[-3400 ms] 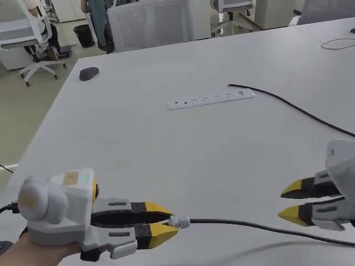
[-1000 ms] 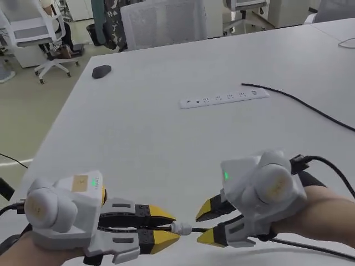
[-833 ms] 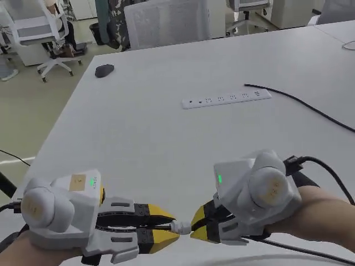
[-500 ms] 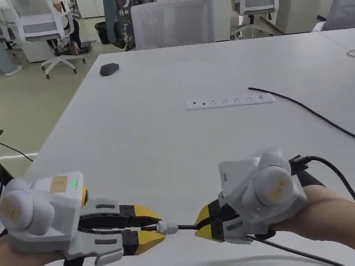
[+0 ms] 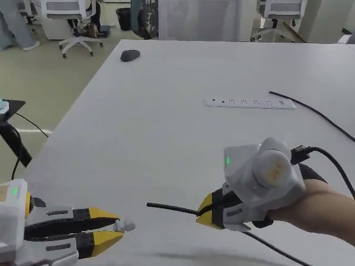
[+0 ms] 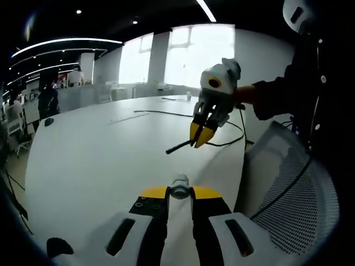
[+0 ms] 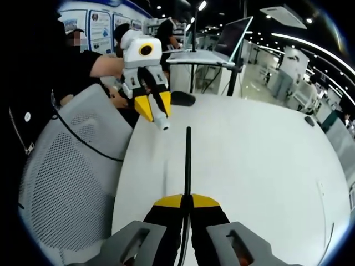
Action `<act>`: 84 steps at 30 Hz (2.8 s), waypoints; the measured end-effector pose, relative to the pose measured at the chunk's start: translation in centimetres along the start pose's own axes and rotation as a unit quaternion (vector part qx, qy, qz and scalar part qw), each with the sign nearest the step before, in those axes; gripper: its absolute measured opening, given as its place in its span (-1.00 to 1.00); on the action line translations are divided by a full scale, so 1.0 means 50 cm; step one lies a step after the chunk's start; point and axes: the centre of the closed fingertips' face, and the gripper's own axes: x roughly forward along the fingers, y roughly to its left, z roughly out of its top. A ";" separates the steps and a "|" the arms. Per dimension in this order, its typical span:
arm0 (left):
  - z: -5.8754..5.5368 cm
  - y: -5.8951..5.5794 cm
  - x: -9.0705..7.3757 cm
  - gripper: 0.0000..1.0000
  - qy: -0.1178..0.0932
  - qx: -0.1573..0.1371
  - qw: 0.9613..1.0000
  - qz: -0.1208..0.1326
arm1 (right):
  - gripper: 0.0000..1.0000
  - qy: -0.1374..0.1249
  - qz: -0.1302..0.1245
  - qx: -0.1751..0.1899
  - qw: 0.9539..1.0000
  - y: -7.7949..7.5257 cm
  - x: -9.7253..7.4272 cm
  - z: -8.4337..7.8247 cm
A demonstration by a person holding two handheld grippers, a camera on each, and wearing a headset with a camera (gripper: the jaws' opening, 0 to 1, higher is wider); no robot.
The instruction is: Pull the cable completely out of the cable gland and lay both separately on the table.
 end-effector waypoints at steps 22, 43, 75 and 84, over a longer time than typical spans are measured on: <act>-0.127 0.083 -0.030 -0.70 -0.057 -0.111 0.984 0.125 | -1.00 -0.010 -0.088 0.055 0.995 -0.107 0.244 0.111; -0.146 0.075 -0.028 -0.69 -0.051 -0.099 0.984 0.140 | -1.00 0.008 -0.113 0.083 0.990 -0.125 0.298 0.094; -0.070 0.109 -0.042 0.99 -0.148 -0.123 0.964 0.182 | 0.95 -0.002 -0.153 0.133 0.979 -0.135 0.226 0.087; -0.057 0.098 -0.037 0.99 -0.128 -0.112 0.970 0.176 | 0.91 0.006 -0.169 0.156 0.973 -0.132 0.180 0.062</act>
